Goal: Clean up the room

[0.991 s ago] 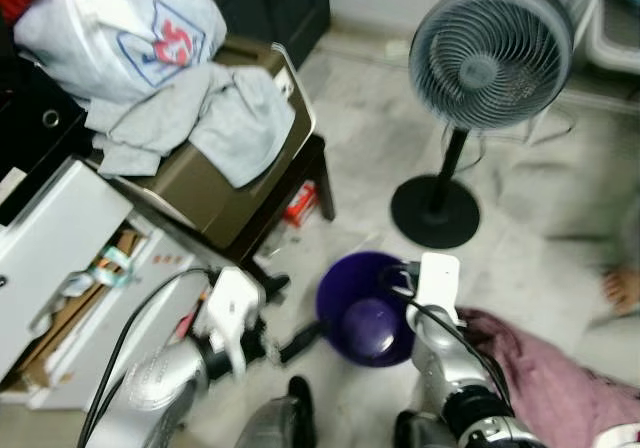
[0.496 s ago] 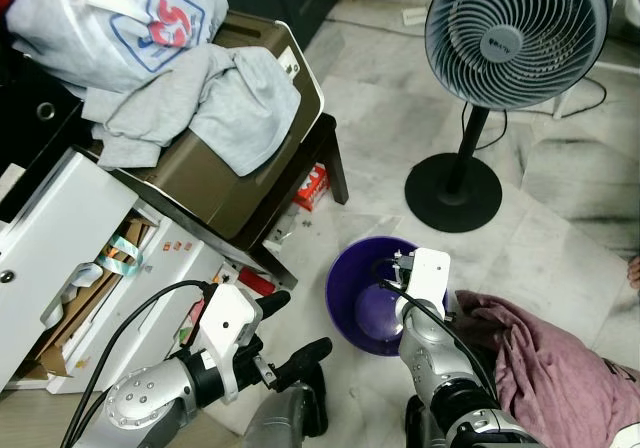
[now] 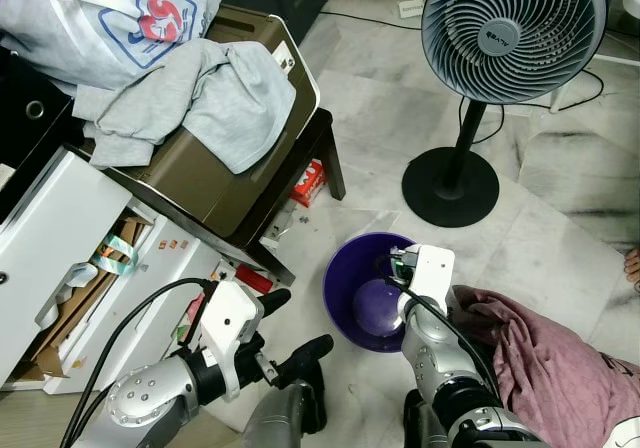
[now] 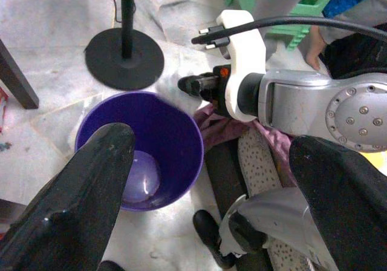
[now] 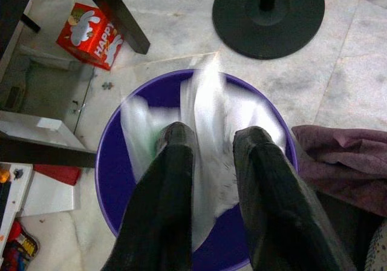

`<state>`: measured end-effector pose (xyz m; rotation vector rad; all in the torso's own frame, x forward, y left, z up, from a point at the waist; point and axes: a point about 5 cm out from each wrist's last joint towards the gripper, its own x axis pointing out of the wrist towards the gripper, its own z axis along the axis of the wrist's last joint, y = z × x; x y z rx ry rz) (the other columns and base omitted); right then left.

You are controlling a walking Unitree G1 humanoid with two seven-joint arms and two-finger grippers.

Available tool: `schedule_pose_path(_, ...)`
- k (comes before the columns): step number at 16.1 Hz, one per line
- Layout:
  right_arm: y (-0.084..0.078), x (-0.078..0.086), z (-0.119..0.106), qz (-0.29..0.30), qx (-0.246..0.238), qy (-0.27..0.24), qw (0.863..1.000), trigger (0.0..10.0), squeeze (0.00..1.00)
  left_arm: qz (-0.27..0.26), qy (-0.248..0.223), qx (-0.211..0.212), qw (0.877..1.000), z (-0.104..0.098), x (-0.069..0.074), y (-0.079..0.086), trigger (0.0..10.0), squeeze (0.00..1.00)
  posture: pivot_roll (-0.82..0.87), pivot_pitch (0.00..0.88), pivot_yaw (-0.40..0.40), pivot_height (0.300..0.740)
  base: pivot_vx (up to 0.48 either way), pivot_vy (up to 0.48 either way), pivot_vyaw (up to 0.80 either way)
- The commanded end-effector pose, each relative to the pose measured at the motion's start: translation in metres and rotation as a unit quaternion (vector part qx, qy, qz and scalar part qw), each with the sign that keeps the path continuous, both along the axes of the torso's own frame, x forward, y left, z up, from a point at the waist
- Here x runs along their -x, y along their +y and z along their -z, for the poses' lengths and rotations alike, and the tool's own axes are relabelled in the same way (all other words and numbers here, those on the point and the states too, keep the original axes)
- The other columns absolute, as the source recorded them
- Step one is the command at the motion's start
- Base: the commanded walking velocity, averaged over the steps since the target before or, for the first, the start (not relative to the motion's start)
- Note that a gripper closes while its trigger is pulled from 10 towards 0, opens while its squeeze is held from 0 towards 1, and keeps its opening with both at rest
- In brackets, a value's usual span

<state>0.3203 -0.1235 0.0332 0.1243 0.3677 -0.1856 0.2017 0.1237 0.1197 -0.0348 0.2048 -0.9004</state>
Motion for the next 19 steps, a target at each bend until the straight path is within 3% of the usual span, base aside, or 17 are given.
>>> schedule_pose_path(1,0.010,0.006,0.008,-0.010,-0.010,0.016,1.000,10.0,1.00,-0.012,0.013,-0.007,1.000,0.005,0.002,0.004,10.0,0.00,0.21,0.381,0.200,0.740,0.000,0.000,0.00)
schedule_pose_path(8,0.006,-0.003,-0.006,-0.024,-0.001,-0.021,0.999,10.0,1.00,-0.031,0.001,0.001,1.000,0.007,-0.006,-0.002,10.0,0.00,0.18,0.353,0.176,0.740,0.000,0.000,0.00)
schedule_pose_path(9,0.013,-0.010,-0.027,-0.071,0.009,-0.077,0.994,10.0,0.54,-0.057,-0.016,0.010,0.998,0.008,-0.018,-0.008,10.0,0.00,0.13,0.297,0.134,0.740,0.000,0.000,0.00)
schedule_pose_path(10,0.014,-0.010,-0.030,-0.081,0.012,-0.086,0.993,10.0,0.54,-0.062,-0.019,0.012,0.998,0.008,-0.021,-0.009,10.0,0.00,0.13,0.297,0.134,0.740,0.000,0.000,0.00)
schedule_pose_path(11,0.016,-0.009,-0.032,-0.097,0.020,-0.098,0.990,10.0,0.00,-0.070,-0.025,0.016,0.997,0.008,-0.024,-0.011,10.0,0.00,0.11,0.279,0.121,0.740,0.000,0.000,0.00)
schedule_pose_path(15,0.012,-0.001,-0.032,-0.156,0.039,-0.114,0.980,10.0,0.00,-0.140,-0.056,0.051,0.987,0.006,-0.048,-0.028,10.0,0.00,0.06,0.183,0.062,0.740,0.000,0.000,0.00)
schedule_pose_path(16,0.010,0.001,-0.032,-0.161,0.034,-0.113,0.980,10.0,0.78,-0.166,-0.059,0.058,0.983,0.009,-0.051,-0.029,10.0,0.00,0.04,0.145,0.047,0.740,0.000,0.000,0.00)
schedule_pose_path(17,0.008,0.002,-0.033,-0.162,0.037,-0.117,0.979,10.0,1.00,-0.190,-0.056,0.064,0.978,0.013,-0.053,-0.028,10.0,0.00,0.04,0.119,0.036,0.740,0.000,0.000,0.00)
schedule_pose_path(19,0.011,0.003,-0.036,-0.183,0.037,-0.131,0.974,10.0,1.00,-0.215,-0.059,0.067,0.972,0.018,-0.058,-0.027,10.0,0.00,0.04,0.089,0.018,0.740,0.000,0.000,0.00)
